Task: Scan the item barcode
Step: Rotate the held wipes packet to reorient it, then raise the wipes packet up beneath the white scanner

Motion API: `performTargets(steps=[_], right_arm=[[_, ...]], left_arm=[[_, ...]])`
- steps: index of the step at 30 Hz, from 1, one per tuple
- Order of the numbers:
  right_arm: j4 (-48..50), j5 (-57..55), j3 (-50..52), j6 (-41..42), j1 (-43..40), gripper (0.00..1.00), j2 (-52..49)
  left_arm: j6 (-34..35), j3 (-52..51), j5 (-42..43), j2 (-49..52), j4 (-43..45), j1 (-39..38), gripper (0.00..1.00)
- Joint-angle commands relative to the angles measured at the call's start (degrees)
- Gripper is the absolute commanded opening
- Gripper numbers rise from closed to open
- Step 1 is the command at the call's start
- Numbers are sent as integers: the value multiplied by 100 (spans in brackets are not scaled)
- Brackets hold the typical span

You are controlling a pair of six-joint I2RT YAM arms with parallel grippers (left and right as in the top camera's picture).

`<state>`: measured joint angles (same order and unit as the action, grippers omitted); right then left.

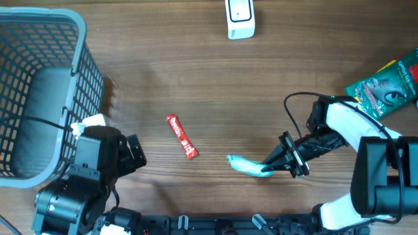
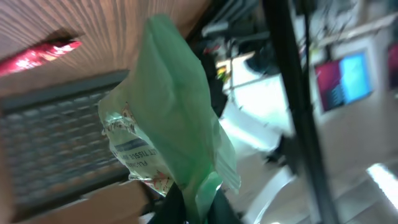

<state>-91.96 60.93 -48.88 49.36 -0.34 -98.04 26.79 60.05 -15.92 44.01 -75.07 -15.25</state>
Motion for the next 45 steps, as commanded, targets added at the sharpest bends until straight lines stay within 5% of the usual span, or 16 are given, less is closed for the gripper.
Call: performTargets(steps=[1, 8, 15, 27, 30, 34, 45], right_arm=[[-42, -590, -44, -1169, -28, 4, -42], [-44, -942, -44, -2413, -26, 4, 68], [-44, -1530, -44, -2367, 192, 4, 992], [374, -1102, -44, -1141, 804, 4, 3880], [1110, -1093, -44, -1005, 804, 4, 4354], [2736, -1648, -44, 348, 804, 4, 4677], [6028, -2321, -44, 603, 804, 5, 3633]], left_arm=[[-87, 7, 28, -9, 0, 31, 100], [-87, 7, 28, -9, 0, 31, 100], [-90, 7, 28, -9, 0, 31, 100], [-87, 7, 28, -9, 0, 31, 100], [-90, 7, 28, -9, 0, 31, 100], [-87, 7, 28, -9, 0, 31, 100], [-87, 7, 28, -9, 0, 31, 100]])
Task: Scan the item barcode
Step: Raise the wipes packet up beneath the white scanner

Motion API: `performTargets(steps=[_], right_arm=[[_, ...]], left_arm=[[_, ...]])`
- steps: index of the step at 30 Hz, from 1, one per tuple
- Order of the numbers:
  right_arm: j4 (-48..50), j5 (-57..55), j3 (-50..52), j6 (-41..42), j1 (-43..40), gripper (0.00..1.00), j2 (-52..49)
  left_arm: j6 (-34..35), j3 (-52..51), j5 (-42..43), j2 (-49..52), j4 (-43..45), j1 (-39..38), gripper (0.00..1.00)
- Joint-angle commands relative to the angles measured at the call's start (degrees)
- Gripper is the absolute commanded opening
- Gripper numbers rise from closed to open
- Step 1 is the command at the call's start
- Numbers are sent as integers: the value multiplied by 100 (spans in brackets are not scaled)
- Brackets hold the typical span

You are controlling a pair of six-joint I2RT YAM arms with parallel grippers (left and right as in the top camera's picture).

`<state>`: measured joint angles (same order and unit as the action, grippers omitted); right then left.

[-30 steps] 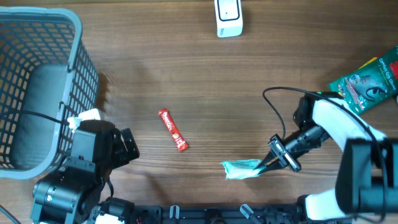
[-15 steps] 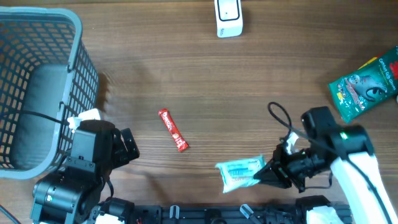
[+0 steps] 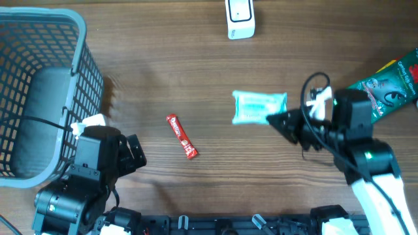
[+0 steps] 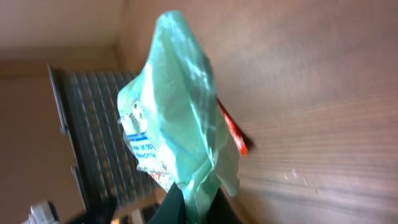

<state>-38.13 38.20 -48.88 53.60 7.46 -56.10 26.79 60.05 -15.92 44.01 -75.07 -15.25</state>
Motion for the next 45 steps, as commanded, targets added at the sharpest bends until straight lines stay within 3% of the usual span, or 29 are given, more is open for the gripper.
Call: performTargets(steps=[1, 6, 12, 15, 31, 45], right_arm=[[968, 79, -44, 153, 24, 5, -802], [3040, 590, -46, 90, 26, 5, -2197], [5318, 693, -184, 675, 26, 5, -3681], [5998, 654, -474, 911, 31, 5, -4280], [5947, 72, -3707, 1331, 157, 5, -7143], [5869, -586, -4092, 1331, 393, 5, -7576]], left_arm=[[-87, 7, 28, -9, 0, 31, 100], [-87, 7, 31, -9, 0, 31, 100], [-87, 7, 28, -9, 0, 31, 100], [-87, 7, 31, -9, 0, 31, 100], [-87, 7, 28, -9, 0, 31, 100], [-87, 7, 31, -9, 0, 31, 100]])
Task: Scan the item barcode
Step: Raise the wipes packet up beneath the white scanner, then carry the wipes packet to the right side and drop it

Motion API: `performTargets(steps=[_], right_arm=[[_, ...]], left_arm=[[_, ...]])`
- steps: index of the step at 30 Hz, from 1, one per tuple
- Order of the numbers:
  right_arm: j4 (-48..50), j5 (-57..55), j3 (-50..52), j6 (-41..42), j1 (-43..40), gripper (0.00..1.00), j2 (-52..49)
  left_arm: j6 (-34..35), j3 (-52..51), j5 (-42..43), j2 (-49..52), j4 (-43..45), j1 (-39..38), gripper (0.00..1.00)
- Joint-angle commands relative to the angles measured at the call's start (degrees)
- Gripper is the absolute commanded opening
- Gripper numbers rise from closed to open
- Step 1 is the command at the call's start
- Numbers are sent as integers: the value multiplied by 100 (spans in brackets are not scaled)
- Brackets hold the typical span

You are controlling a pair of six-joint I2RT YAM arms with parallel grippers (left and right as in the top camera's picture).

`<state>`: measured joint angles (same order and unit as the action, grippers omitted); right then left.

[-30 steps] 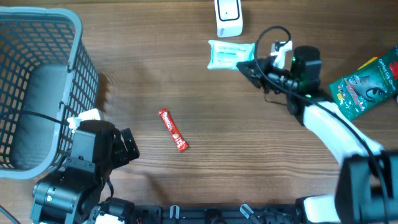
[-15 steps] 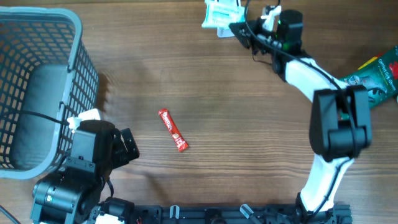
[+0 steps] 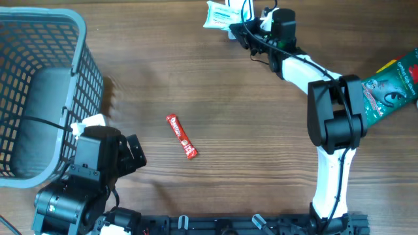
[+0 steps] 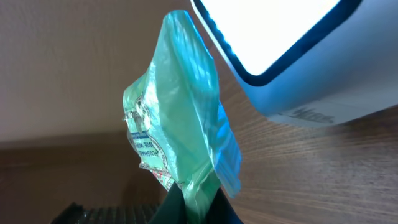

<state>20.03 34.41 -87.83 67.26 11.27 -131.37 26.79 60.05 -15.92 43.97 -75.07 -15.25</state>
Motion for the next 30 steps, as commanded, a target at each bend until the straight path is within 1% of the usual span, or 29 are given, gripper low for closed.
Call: performTargets(steps=[1, 4, 7, 11, 17, 21, 24, 30], right_arm=[[46, -203, -199, -66, 13, 5, -48], [-177, -127, -273, -249, 13, 5, -39], [-745, -208, -431, -741, 11, 5, 85], [-1873, -726, -575, -1506, -66, 5, 643], [-3324, -1375, -575, -2070, -319, 5, 1799], [-4728, -2323, -575, -2044, -603, 5, 2612], [-5939, -3198, -568, -1705, -968, 4, 3123], [-7410, -3985, -564, -1587, -1849, 4, 3488]], left_arm=[[-87, 7, 28, -4, 0, 31, 100], [-87, 7, 28, -4, 2, 31, 100], [-87, 7, 28, -4, 0, 31, 100], [-87, 7, 31, -4, 0, 31, 100], [-87, 7, 31, -4, 0, 31, 100], [-87, 7, 28, -4, 0, 31, 100], [-87, 7, 28, -4, 2, 31, 100], [-87, 7, 31, -4, 0, 31, 100]])
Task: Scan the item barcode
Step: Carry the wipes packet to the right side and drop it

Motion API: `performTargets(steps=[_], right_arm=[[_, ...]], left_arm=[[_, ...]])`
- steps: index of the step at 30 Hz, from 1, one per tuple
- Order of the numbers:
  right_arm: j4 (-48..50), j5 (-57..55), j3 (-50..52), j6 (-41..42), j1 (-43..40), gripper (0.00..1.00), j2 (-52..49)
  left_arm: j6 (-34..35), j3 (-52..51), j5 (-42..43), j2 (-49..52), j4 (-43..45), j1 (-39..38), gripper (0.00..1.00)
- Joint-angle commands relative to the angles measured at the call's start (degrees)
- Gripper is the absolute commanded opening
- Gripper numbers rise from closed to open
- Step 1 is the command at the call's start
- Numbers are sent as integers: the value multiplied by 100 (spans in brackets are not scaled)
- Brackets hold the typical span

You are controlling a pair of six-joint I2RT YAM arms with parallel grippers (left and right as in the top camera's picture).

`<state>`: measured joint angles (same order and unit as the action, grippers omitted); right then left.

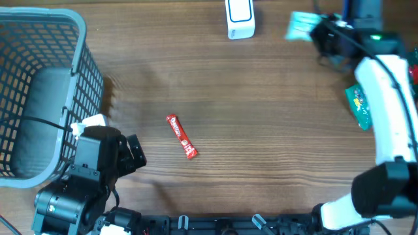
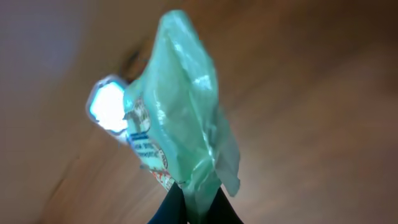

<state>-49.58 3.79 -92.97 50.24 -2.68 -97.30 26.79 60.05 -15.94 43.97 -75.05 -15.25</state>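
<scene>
A pale green plastic packet point(image 1: 299, 26) with printed text hangs above the far edge of the table, right of the white scanner point(image 1: 240, 18). My right gripper point(image 1: 321, 34) is shut on the packet's edge. In the right wrist view the packet point(image 2: 180, 112) stands up from the dark fingers point(image 2: 177, 208) of the gripper point(image 2: 194, 210). There the scanner point(image 2: 106, 109) shows behind it as a blurred bright patch. My left gripper point(image 1: 134, 155) rests at the front left, away from the packet; its jaws are not clear from above.
A red stick-shaped sachet point(image 1: 181, 136) lies near the table's middle. A grey mesh basket point(image 1: 81, 39) fills the left side. A green snack bag point(image 1: 361, 108) lies at the right, partly under my right arm.
My right gripper, still shut on the green packet, was at the scanner's left top corner. Now it holds the packet to the right of the scanner. The left arm has not moved.
My right gripper first held the green packet low near the front middle of the table. It then held it above the table's middle right, flat side up. Later the packet was at the scanner on the far edge, and now it is right of the scanner.
</scene>
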Motion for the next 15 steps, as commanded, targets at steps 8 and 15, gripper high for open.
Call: performTargets(steps=[8, 15], right_arm=[[-1043, -2006, 516, 1078, -2017, 4, 28], [428, -2177, 1956, 1316, -2726, 4, -4]], left_arm=[[-87, 7, 31, -4, -2, 31, 100], [-87, 7, 33, -4, -2, 31, 100]])
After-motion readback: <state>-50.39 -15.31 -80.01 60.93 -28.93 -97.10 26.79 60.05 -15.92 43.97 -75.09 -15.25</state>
